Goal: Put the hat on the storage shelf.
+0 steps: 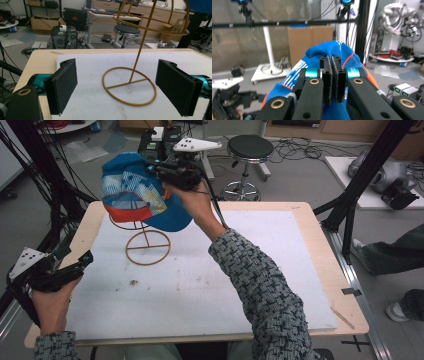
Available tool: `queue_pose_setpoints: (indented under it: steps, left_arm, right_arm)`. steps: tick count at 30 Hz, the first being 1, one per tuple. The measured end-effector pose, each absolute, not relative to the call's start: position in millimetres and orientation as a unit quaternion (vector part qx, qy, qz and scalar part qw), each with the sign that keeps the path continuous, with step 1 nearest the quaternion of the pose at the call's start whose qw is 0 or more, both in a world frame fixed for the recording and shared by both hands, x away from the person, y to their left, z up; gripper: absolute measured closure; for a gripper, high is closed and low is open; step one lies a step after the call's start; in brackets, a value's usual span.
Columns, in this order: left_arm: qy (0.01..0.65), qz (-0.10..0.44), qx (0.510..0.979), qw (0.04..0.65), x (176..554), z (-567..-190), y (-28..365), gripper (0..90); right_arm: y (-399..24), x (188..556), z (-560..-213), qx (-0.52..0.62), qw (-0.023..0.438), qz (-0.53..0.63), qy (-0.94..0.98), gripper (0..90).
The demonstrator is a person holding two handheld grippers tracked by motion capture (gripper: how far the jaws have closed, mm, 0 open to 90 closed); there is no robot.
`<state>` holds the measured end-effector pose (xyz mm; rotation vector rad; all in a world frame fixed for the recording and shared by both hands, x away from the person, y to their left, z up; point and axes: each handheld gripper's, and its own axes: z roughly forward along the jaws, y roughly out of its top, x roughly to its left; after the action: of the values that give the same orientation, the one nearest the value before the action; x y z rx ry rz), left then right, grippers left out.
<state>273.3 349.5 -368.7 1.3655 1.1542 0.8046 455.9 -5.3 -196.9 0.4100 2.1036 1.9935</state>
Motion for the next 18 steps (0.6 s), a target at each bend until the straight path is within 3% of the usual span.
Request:
queue_pose_setpoints:
  steps: [18]
  left_arm:
    - [0.491,0.342,0.566,0.567,270.0,-366.8,356.0,17.9]
  right_arm:
    - [48.3,462.8,-220.5,0.134,0.087,0.652,0.741,88.5]
